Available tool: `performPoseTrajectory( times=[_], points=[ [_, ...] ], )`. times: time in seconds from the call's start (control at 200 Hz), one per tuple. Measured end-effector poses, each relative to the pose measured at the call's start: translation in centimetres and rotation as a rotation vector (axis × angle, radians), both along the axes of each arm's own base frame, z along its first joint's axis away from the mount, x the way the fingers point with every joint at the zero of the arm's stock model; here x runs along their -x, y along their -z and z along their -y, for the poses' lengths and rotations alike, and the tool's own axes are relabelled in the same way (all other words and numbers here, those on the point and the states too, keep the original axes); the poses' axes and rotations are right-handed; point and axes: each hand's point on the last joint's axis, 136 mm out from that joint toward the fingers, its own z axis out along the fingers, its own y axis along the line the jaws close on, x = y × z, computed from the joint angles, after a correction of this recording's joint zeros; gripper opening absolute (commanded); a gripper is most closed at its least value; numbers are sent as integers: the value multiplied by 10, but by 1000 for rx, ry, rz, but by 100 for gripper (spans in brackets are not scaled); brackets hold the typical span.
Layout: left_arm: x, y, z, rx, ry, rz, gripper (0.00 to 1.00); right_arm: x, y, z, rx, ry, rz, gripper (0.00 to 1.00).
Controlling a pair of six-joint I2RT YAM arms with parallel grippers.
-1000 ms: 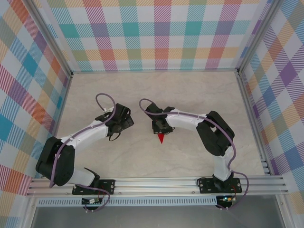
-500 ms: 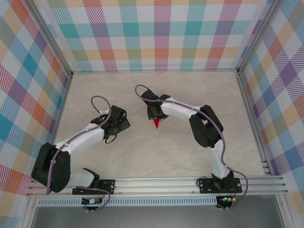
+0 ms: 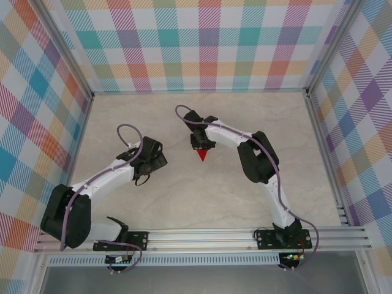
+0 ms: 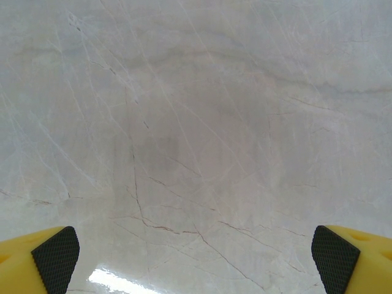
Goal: Fold a paper plane with a square sheet of paper (pick it up from the middle)
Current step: Move the paper plane to the center of the table, then reset both arms
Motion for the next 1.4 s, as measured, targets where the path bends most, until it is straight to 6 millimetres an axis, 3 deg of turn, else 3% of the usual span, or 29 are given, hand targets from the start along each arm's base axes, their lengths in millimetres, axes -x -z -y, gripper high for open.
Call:
performPoseTrajectory(
  times=[0.32,0.585,0.655,0.755,0.875,0.96,1.11,1.17,1.27,1.4],
  points=[
    [0,1,1,7,5,-5,100,0,1,-2,-4,4,-11,29],
    [0,0,2,8,17,-8,100,5,-10,-2,-16,-3,-23,44],
    [-1,-2,3,7,20,-5,100,5,-26,-2,-31,-5,-6,47],
    [-4,-8,4,8,23,2,100,4,-63,-3,-77,-8,45,54],
    [-9,-17,6,8,24,19,100,3,-114,-2,-139,-3,129,69],
    [-12,-23,5,-1,26,30,100,7,-138,6,-153,0,181,79],
    [-22,-43,-2,-41,38,83,100,18,-163,40,-137,51,257,99],
    [-26,-55,-8,-65,44,121,100,21,-167,61,-122,79,286,100],
    [-32,-76,-27,-111,27,193,100,24,-175,116,-87,180,346,100],
    [-41,-98,-59,-180,-36,293,100,30,-186,204,-35,358,447,100]
  ],
)
